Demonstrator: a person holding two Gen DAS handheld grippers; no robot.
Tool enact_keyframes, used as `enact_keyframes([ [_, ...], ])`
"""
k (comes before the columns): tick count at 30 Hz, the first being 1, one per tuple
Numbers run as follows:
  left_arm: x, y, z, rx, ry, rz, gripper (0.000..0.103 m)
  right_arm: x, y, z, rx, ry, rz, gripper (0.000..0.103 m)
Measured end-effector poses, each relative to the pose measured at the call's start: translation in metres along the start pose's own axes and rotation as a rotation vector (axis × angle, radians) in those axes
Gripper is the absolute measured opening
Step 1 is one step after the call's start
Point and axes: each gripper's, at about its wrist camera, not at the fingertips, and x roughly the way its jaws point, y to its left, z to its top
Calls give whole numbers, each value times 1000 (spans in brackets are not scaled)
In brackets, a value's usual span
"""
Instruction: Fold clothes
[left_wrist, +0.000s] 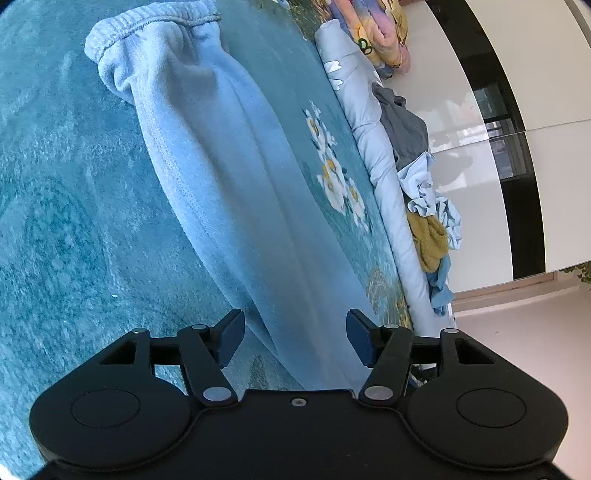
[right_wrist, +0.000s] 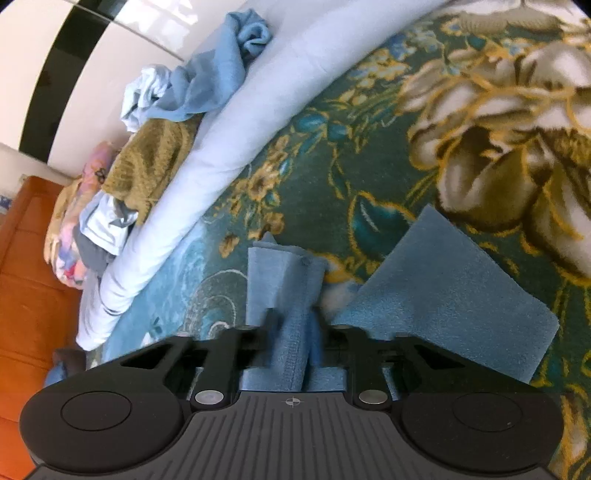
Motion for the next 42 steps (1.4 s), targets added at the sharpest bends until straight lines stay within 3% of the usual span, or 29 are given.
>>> enact_keyframes([
  [7, -5, 1, -1, -3, 5, -11, 58, -49, 2, -3, -49, -74, 67, 7],
  [12, -8, 1, -4, -2, 9, -30, 59, -82, -14, -7, -75, -111, 18, 6],
  [19, -13, 2, -6, -11, 5, -45, 60, -97, -58, -14, -4, -132, -70, 6],
  [25, -16, 3, -8, -13, 7, -41, 60, -92, -75, -21, 74, -101, -30, 6],
  [31, -21, 4, -8, -11, -2, -43, 60, -76, -77, -21, 138, -70, -38, 14],
  [35, -22, 6, -7, -22, -5, -41, 60, -68, -73, -22, 169, -72, -19, 29],
  [37, -21, 7, -8, -22, -2, -38, 60, -65, -69, -22, 172, -77, -8, 31],
  [38, -20, 7, -8, -22, 1, -37, 60, -64, -66, -22, 169, -80, -6, 28],
  [39, -19, 6, -8, -20, 4, -38, 60, -62, -64, -22, 165, -83, -7, 12],
  [40, -19, 6, -9, -17, 6, -39, 60, -61, -63, -22, 161, -82, -3, 6],
  [42, -20, 6, -9, -19, 6, -40, 60, -64, -60, -24, 150, -95, 9, 4],
])
